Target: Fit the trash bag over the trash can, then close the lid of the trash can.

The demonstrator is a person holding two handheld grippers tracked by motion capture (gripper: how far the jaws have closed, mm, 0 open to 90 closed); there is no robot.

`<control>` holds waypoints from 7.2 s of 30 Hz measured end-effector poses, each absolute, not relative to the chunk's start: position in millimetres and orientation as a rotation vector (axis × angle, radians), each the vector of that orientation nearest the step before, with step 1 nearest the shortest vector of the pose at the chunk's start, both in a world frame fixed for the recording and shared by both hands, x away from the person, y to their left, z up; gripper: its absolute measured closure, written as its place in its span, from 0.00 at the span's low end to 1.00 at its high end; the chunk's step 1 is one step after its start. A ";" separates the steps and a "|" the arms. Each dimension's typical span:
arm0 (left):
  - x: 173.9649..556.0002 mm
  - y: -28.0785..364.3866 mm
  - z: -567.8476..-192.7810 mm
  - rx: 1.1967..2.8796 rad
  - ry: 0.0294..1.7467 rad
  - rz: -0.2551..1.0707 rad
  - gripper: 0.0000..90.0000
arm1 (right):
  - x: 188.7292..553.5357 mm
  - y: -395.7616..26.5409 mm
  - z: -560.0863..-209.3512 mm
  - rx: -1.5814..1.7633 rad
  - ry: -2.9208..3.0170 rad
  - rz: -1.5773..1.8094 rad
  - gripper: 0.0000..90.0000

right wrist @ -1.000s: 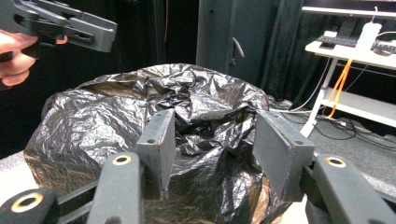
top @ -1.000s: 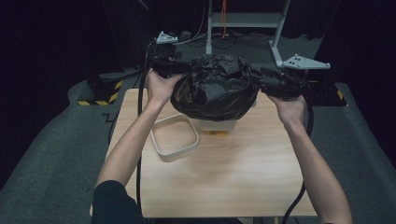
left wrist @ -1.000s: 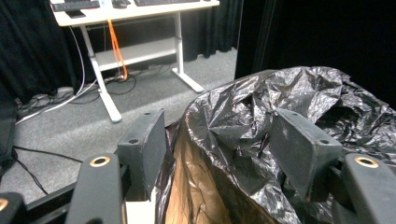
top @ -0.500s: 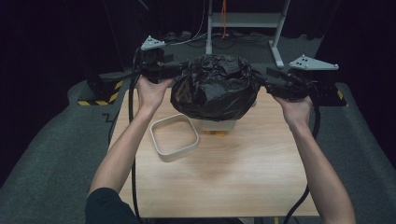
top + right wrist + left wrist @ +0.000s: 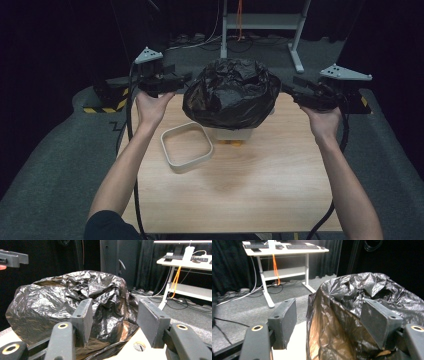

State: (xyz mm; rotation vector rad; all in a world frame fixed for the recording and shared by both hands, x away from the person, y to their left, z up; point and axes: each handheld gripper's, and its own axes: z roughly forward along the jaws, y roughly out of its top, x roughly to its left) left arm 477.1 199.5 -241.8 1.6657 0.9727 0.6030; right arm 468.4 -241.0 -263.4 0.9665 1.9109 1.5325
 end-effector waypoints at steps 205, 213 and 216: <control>500.7 258.4 -525.3 1.753 1.571 0.628 0.87 | 501.9 -257.1 -523.2 1.388 2.070 0.926 0.42; 495.6 255.8 -523.6 1.776 1.568 0.624 0.87 | 501.9 -256.9 -523.3 1.379 2.073 0.923 0.40; 494.8 255.0 -523.3 1.770 1.565 0.619 0.87 | 501.5 -256.3 -523.3 1.371 2.077 0.923 0.40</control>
